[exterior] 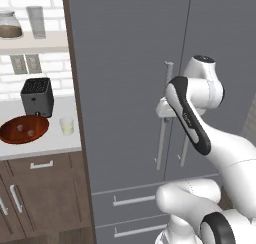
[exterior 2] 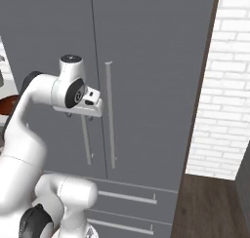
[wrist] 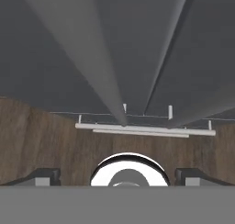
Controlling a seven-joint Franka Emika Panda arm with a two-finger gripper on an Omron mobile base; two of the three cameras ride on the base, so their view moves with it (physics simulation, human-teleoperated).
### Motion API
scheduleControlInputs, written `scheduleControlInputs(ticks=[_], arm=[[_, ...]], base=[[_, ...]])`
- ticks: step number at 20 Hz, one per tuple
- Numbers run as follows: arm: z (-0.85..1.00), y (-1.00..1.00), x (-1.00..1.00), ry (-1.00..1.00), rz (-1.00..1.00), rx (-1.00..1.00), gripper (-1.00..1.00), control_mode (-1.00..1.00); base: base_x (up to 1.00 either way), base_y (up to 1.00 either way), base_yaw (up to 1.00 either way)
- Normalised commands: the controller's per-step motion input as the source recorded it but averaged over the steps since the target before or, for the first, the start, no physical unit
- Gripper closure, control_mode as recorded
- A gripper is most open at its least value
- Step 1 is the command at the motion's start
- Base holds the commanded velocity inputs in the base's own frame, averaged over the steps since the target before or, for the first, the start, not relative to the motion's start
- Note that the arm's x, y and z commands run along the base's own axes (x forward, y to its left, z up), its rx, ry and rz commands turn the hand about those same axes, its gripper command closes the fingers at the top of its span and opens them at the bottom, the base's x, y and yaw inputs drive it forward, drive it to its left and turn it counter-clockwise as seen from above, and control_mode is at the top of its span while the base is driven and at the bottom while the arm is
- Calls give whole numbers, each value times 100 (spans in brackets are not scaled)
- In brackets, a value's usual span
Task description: Grab a lemon wedge from the fridge and one ice cube from the ice bowl, and put them in the glass of lemonade.
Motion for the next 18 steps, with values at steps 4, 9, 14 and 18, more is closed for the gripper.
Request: scheduleControlInputs(ticks=[4, 9, 14, 18], arm=[[0, 0, 3, 1, 0, 0, -100, 100], [0, 0, 0, 0, 0, 0, -100, 100], [0, 0, 0, 0, 0, 0, -100, 100], [0, 0, 0, 0, 0, 0, -100, 100]], base=[[18, -13, 0], [12, -65, 2], [-53, -18, 0], [-85, 6, 0]])
